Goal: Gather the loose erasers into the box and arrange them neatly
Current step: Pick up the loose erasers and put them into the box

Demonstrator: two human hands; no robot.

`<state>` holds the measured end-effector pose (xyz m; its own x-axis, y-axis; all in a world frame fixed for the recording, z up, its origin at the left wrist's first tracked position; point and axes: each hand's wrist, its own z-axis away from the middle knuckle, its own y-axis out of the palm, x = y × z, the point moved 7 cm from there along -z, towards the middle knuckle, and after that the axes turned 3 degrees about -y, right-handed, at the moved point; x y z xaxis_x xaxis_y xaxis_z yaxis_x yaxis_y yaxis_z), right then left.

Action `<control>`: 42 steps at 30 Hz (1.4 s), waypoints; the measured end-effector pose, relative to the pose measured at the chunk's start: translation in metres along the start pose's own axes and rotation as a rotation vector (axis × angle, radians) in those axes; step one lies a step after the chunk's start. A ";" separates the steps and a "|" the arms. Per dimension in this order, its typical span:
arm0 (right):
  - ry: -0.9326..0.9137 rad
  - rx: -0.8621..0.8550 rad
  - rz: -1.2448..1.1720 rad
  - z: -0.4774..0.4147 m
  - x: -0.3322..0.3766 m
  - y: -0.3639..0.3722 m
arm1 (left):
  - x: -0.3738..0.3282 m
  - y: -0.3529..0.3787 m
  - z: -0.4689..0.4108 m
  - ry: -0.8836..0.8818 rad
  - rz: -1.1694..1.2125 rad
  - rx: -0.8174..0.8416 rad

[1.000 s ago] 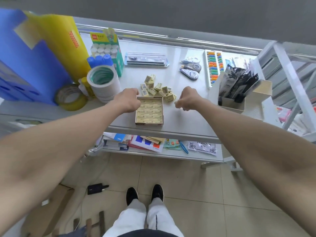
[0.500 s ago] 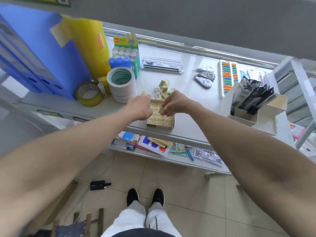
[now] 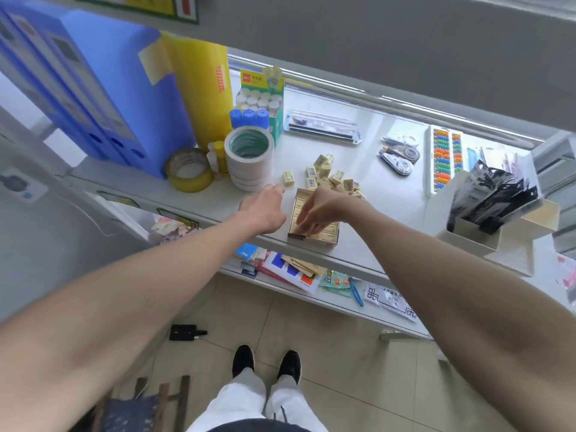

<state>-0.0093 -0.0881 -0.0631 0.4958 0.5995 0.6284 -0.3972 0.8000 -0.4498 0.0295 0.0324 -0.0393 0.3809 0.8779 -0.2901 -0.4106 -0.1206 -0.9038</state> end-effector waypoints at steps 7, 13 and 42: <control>0.027 -0.235 -0.143 0.015 -0.014 -0.050 | -0.013 0.001 -0.021 0.008 0.106 -0.010; 0.091 -0.594 0.011 0.031 -0.064 -0.103 | -0.043 0.002 -0.042 0.070 0.050 0.062; -0.126 -0.378 -0.187 0.021 -0.031 -0.058 | -0.010 -0.003 -0.050 -0.021 0.043 0.097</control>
<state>-0.0176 -0.1533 -0.0429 0.4246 0.4540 0.7834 0.0125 0.8622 -0.5064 0.0683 0.0008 -0.0495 0.3444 0.8823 -0.3207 -0.5046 -0.1141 -0.8558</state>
